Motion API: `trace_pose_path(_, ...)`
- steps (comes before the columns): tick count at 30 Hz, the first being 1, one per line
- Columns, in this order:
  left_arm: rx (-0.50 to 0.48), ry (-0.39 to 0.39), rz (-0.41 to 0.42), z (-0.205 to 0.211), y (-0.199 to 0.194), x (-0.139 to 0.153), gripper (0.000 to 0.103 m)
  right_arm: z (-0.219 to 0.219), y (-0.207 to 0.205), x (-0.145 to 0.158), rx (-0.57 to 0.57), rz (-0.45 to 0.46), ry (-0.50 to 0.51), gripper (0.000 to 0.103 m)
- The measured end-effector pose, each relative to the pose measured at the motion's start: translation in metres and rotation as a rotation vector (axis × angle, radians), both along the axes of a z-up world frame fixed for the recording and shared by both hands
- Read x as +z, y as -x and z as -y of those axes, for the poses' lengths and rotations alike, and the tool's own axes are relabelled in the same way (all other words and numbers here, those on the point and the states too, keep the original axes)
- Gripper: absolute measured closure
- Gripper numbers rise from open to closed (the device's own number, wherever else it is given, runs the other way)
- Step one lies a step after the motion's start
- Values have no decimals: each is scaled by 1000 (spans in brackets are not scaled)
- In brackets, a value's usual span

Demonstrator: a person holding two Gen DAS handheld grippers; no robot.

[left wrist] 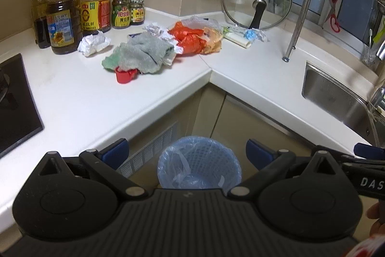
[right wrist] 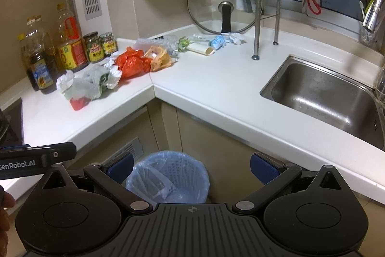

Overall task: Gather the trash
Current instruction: 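Move the right tool to the grey-green cloth while the left tool approaches the red cup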

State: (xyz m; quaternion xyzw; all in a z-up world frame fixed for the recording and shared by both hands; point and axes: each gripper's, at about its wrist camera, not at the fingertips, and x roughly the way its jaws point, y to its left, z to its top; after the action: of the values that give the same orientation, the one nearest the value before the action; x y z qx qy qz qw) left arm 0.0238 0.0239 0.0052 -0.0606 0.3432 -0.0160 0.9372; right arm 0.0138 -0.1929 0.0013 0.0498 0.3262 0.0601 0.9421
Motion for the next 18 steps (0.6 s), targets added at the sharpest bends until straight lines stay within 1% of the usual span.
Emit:
trace_pose_path(6, -7, 0, 17, -28, -18, 3, 0, -7, -11, 3, -25, 1, -23, 0)
trace_pose_path(10, 17, 13, 29, -45, -38, 4, 0, -14, -27, 6, -12, 17, -8, 0)
trace_pose_path(15, 65, 3, 71, -56, -71, 3, 0, -22, -72, 2, 72, 39, -18, 0)
trace_pose_path(18, 121, -13, 94, -59, -96, 2, 1, -32, -108, -1, 177, 95, 11, 0)
